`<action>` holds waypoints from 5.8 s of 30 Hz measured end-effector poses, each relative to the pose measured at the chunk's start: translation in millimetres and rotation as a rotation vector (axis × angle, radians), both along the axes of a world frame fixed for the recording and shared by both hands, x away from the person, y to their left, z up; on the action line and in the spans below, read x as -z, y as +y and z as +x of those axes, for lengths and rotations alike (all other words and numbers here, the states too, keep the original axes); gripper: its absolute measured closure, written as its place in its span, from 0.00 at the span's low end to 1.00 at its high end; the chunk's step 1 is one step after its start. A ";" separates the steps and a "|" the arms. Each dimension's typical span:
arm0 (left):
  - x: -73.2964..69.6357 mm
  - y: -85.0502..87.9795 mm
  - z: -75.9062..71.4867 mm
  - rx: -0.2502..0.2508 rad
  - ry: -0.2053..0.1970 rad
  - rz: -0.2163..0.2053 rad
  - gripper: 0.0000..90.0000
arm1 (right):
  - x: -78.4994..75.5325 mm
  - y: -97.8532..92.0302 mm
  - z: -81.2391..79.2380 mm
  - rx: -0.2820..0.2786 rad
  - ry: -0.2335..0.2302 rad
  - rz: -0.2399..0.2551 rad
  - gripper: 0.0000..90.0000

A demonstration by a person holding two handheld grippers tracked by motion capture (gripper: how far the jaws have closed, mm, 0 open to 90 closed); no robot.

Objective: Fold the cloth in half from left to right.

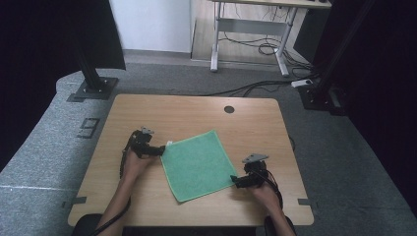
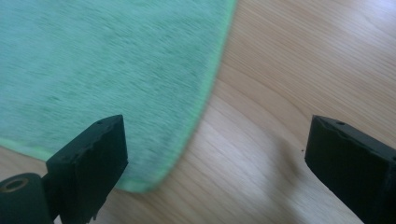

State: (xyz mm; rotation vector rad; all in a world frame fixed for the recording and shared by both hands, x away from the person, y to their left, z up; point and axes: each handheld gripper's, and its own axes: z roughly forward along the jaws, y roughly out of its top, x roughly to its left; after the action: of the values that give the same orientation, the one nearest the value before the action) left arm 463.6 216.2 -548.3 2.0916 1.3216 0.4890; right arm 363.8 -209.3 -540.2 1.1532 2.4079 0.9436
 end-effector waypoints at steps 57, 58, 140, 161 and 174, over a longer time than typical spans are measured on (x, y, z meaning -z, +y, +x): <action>-1.9 -1.8 -10.1 0.070 -0.047 -0.027 0.26 | -8.5 189.5 -58.3 -0.581 0.046 -0.068 0.95; -2.2 -2.6 -12.3 0.089 -0.054 -0.032 0.34 | -8.4 189.3 -57.8 -0.583 0.046 -0.065 0.95; -48.8 -111.8 35.2 0.260 -0.067 -0.113 0.95 | -40.7 69.6 -35.2 -0.339 -0.046 0.031 0.97; -39.8 -122.5 40.2 0.203 -0.110 -0.008 0.48 | -24.4 51.9 -21.8 -0.262 -0.009 0.007 0.81; -63.9 -111.4 32.7 0.165 -0.165 -0.024 0.18 | -32.4 46.7 -7.2 -0.203 -0.047 0.000 0.61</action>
State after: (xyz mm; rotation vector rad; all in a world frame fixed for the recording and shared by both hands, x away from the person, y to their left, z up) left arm 496.3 104.8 -484.4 2.0714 1.0475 0.5582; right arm 356.5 -162.5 -507.7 0.8878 2.5219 1.0186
